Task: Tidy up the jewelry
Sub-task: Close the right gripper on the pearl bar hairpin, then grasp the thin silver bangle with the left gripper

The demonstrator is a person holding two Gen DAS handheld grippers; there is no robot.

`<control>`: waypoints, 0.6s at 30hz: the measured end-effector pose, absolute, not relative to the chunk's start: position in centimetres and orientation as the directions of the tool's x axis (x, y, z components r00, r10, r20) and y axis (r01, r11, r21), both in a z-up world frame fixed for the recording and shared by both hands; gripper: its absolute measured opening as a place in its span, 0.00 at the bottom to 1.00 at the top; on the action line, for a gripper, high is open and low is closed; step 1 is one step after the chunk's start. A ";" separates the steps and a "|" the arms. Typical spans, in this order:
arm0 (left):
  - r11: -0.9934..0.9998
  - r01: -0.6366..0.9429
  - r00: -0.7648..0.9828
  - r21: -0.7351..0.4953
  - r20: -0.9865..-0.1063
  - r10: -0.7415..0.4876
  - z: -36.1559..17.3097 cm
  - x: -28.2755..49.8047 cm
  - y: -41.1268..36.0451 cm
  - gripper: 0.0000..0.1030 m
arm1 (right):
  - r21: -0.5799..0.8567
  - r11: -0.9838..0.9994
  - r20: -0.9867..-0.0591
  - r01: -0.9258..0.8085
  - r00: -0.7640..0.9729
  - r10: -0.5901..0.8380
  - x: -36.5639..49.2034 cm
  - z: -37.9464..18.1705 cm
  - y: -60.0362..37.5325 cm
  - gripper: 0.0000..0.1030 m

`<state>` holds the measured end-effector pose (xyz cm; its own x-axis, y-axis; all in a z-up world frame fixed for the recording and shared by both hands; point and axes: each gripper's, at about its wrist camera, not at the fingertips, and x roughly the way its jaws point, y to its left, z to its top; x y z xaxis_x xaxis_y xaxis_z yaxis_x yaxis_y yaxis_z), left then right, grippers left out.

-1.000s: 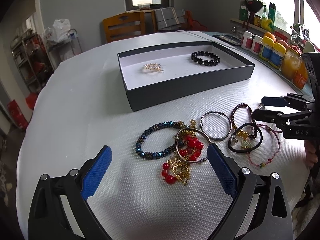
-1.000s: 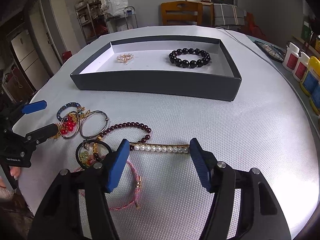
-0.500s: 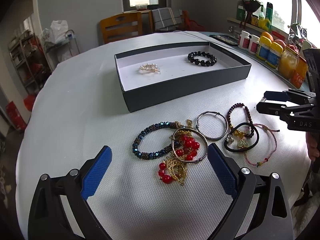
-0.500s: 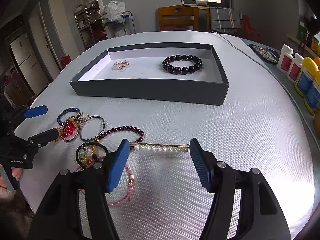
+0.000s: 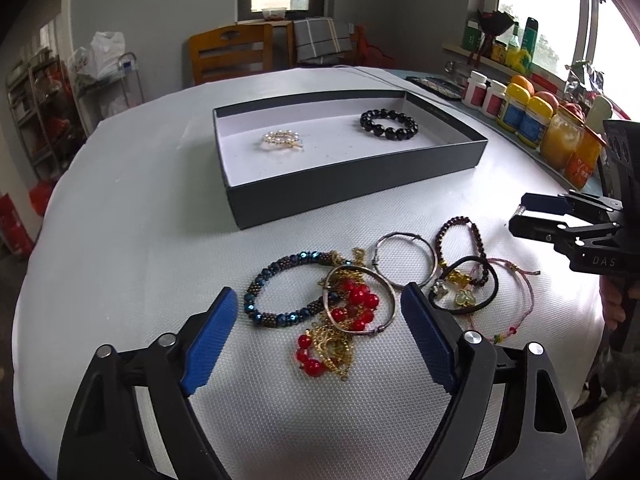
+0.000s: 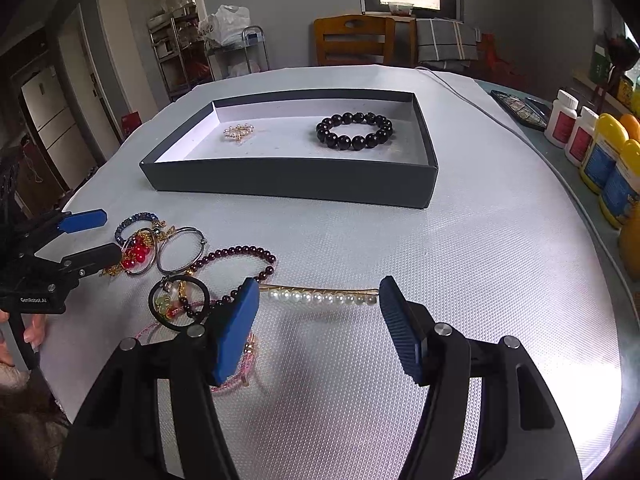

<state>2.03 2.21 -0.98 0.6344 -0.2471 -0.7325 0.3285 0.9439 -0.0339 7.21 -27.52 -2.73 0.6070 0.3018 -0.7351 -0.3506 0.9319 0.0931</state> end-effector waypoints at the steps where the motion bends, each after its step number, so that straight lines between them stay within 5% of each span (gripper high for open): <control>1: 0.938 0.346 0.634 -0.025 -0.731 -0.253 -0.9 1.9 1.8 0.82 | 0.093 0.932 -0.735 -0.351 0.607 0.302 7.2 -2.7 -27.5 0.60; 7: 0.902 0.426 0.630 0.068 -0.738 -0.242 -1.6 1.9 -0.9 0.80 | 0.098 0.932 -0.732 -0.350 0.609 0.305 7.0 -2.7 -27.6 0.60; 11: 0.900 0.432 0.596 0.058 -0.768 -0.236 -2.4 2.6 -1.0 0.62 | 0.103 0.930 -0.732 -0.353 0.606 0.311 6.8 -2.7 -27.7 0.60; 18: 0.901 0.431 0.582 0.055 -0.780 -0.231 -2.7 2.9 -0.7 0.62 | 0.107 0.930 -0.729 -0.351 0.609 0.313 6.9 -2.7 -27.9 0.60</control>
<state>2.92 -0.66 -2.65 0.5819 -0.2313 -0.7797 0.4311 0.9007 0.0545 6.89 -27.89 -2.66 0.6090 0.3134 -0.7286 -0.3507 0.9303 0.1071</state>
